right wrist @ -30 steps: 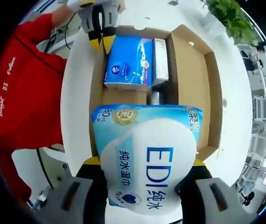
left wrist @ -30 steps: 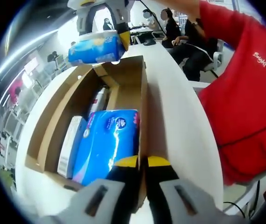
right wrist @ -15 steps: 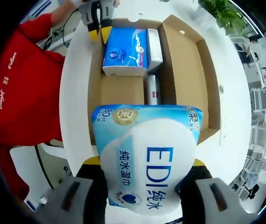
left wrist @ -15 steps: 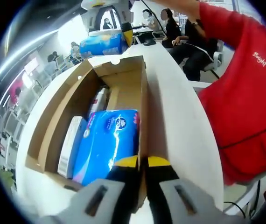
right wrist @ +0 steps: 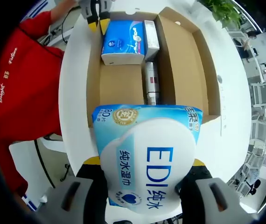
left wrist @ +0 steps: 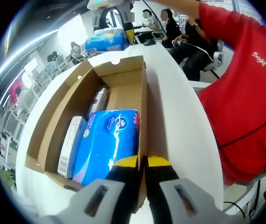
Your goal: Operate the shoe box by opening the lid, removing the specified soft item, and placing it in the target area until the item is outside and the box remains undamaged.
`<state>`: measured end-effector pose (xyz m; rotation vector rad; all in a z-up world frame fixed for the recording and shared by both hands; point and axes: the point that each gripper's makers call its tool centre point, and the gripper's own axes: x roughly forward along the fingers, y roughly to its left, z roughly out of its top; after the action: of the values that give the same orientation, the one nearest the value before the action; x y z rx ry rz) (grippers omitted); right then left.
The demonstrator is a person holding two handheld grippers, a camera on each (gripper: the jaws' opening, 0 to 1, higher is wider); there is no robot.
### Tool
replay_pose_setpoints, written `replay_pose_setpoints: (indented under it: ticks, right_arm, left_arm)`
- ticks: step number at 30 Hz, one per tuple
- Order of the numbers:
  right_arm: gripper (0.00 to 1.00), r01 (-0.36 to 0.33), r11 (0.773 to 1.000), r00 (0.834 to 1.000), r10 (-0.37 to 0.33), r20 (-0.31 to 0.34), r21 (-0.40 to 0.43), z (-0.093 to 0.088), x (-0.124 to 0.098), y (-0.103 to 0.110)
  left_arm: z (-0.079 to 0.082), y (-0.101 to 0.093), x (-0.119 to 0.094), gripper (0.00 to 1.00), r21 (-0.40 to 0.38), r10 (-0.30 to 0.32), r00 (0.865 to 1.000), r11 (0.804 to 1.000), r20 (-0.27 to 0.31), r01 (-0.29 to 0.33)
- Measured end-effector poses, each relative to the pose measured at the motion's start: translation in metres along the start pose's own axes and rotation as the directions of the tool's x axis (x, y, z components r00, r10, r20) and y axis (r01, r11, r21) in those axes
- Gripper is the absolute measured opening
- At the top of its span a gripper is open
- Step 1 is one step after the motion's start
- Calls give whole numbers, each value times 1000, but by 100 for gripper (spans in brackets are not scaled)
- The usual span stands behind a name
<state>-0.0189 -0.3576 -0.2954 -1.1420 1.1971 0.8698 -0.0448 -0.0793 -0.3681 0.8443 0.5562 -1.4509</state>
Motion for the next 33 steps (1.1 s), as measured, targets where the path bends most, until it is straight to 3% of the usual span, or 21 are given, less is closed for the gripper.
replay_pose_setpoints:
  ticks: [9, 15, 21, 33]
  right_arm:
    - [61, 3, 1000, 999, -3, -36, -5, -22, 1, 1]
    - [61, -16, 999, 998, 13, -57, -41, -29, 14, 2]
    - [61, -35, 998, 999, 33, -42, -60, -28, 22, 4]
    - [60, -84, 991, 993, 75, -89, -108, -35, 52, 11]
  left_arm:
    - [1, 0, 0, 4, -1, -1, 1000, 1000, -2, 1]
    - [1, -1, 0, 4, 2, 3, 1000, 1000, 0, -3]
    - [1, 0, 1, 4, -1, 1, 1000, 1000, -1, -1]
    - [1, -1, 1, 4, -2, 1, 1000, 1000, -1, -1]
